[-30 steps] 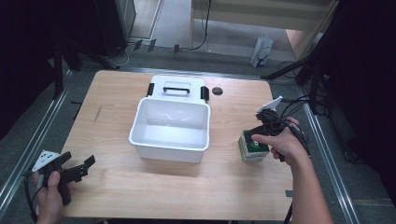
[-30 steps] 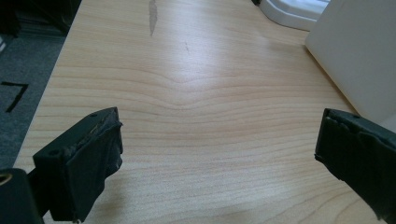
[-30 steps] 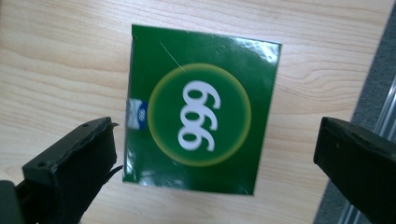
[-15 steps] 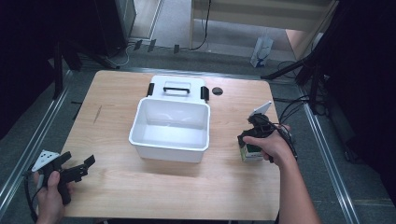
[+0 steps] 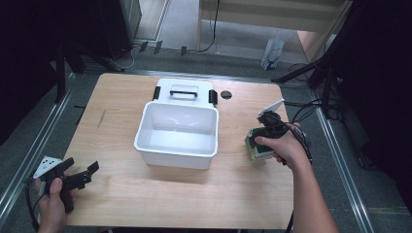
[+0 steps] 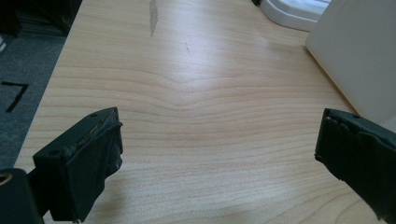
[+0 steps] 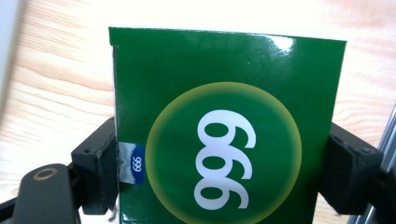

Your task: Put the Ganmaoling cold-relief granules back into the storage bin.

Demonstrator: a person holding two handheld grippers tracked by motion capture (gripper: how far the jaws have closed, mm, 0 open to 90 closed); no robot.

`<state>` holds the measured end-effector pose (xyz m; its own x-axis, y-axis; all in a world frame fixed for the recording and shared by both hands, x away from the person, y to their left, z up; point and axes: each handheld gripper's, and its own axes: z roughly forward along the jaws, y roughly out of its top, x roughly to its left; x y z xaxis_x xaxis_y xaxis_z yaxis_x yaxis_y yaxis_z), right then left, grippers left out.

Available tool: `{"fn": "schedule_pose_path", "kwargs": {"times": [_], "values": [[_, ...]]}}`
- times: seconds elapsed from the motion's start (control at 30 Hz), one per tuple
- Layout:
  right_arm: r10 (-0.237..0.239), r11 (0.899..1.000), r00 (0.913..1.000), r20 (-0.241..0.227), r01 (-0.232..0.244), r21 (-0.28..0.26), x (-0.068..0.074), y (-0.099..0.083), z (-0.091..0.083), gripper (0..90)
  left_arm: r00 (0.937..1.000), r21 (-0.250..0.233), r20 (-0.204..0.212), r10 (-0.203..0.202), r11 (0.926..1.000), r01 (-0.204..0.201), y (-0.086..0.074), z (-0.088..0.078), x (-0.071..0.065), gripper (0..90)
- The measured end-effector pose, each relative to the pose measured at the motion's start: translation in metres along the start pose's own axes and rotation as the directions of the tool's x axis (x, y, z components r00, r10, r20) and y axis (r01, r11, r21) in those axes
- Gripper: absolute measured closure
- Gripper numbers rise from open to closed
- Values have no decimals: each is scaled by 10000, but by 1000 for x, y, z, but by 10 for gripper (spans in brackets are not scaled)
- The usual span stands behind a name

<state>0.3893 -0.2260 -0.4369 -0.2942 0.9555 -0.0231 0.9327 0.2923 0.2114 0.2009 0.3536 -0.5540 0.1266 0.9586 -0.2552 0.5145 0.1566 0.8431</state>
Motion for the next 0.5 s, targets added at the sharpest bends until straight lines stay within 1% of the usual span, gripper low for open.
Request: {"fn": "schedule_pose_path", "kwargs": {"times": [0.2,0.33,0.5], "values": [[-282,9987,9996,-48,280,-431,8,10,-24,160,10000,-11,14,-9,10000,9,0,0,0,13],[-549,9969,9984,-149,539,-579,12,15,-35,161,10000,-12,17,-10,10000,10,0,0,0,13],[-1113,9904,9935,-218,1091,-845,20,21,-47,161,10000,-8,23,0,10000,0,0,0,0,13]]}}
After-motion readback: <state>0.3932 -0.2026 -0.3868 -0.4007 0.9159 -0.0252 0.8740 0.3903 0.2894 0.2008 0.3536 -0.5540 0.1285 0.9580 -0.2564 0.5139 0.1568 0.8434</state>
